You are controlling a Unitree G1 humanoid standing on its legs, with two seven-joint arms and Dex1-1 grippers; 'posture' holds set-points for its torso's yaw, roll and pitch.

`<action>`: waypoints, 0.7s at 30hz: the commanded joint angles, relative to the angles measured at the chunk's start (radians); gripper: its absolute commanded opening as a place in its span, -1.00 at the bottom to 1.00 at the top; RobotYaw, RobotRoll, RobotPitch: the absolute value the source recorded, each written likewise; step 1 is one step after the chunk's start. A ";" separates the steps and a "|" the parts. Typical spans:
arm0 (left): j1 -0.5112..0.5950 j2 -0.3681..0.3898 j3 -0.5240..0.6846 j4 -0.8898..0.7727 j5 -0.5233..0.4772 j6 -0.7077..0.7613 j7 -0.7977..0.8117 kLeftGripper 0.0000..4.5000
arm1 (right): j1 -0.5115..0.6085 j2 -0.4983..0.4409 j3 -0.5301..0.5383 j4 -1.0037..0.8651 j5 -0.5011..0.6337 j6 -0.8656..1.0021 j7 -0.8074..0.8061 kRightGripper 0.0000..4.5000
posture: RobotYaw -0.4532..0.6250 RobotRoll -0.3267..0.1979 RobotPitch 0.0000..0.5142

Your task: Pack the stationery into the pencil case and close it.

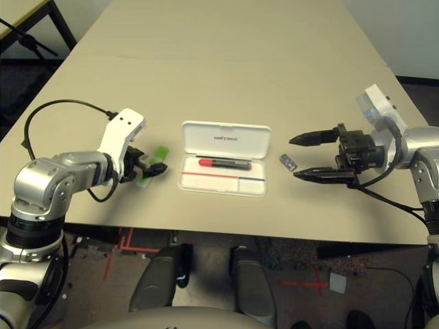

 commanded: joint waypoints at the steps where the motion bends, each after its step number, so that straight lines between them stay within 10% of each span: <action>1: 0.018 0.035 -0.057 0.040 0.026 -0.009 0.004 0.83 | -0.003 -0.013 0.001 0.000 0.023 0.006 0.004 1.00 | 0.26 0.25 -0.31; 10: 0.028 0.057 -0.091 0.051 0.030 -0.044 -0.006 -0.52 | -0.021 -0.009 0.023 0.001 0.042 0.034 0.004 1.00 | 0.28 0.25 -0.30; 21: 0.051 0.263 -0.117 0.116 0.048 -0.318 -0.182 -0.52 | -0.009 -0.003 0.028 0.002 0.064 0.060 0.004 1.00 | 0.30 0.25 -0.32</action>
